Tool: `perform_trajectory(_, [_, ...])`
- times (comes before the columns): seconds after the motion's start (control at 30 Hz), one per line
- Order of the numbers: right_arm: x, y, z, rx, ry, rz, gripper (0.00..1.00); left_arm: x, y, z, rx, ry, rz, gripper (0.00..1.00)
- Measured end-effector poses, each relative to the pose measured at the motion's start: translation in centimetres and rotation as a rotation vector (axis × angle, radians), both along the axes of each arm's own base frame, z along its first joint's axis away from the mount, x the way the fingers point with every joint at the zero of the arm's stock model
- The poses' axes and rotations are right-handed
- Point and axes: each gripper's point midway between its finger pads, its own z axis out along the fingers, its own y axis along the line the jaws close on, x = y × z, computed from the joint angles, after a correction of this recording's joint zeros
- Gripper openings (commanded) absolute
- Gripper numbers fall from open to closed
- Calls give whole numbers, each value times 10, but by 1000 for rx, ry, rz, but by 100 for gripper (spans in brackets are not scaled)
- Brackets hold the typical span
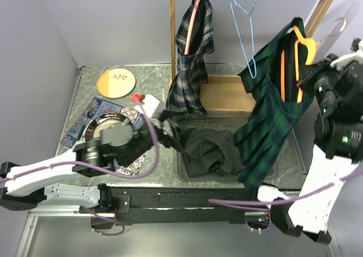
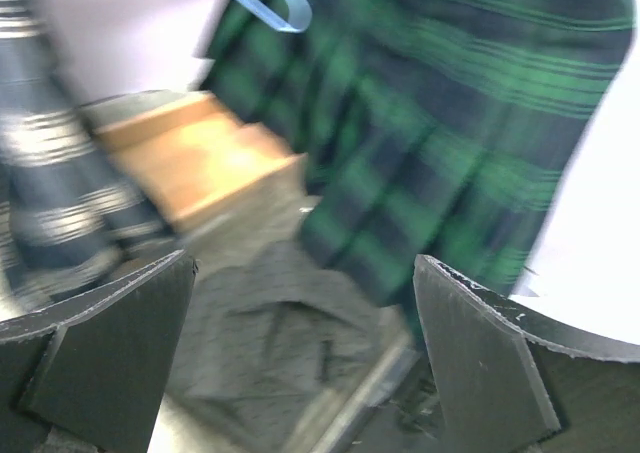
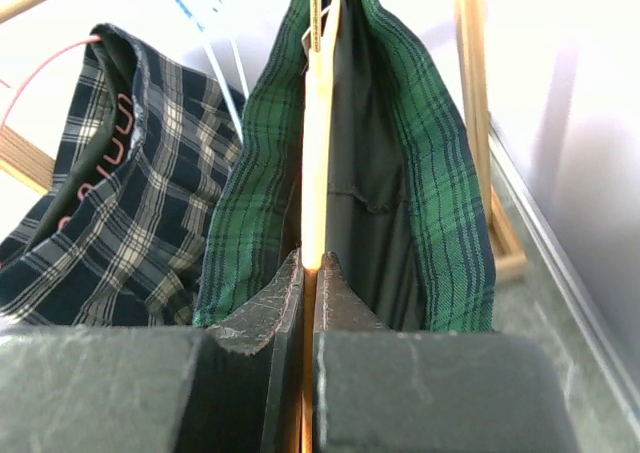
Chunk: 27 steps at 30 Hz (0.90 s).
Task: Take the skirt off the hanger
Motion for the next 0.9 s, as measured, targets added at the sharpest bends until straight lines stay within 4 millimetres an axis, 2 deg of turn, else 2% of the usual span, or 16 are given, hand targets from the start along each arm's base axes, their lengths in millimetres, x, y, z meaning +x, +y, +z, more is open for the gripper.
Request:
perform_trajectory(0.13, [-20, 1, -12, 60, 8, -46, 0, -14, -47, -4, -15, -10, -143, 97])
perform_trajectory(0.2, [-29, 1, -26, 114, 23, -70, 0, -23, -72, -7, -10, -15, -205, 97])
perform_trajectory(0.37, [-47, 9, -40, 210, 16, -87, 0, -49, -127, -18, 24, -53, -314, 97])
perform_trajectory(0.5, [-62, 16, -33, 282, -30, -91, 0, -65, -155, -23, 33, -80, -370, 97])
perform_trajectory(0.6, [-67, 18, -27, 327, -59, -95, 0, -72, -171, -10, 5, -107, -392, 97])
perform_trajectory(0.63, [-68, 19, -26, 342, -65, -98, 0, -74, -175, 1, -17, -121, -395, 97])
perform_trajectory(0.8, [-68, 18, -24, 390, -78, -113, 0, -94, -195, 13, -40, -145, -436, 97])
perform_trajectory(0.9, [-68, 17, -24, 400, -82, -119, 0, -107, -201, 12, -39, -149, -460, 97])
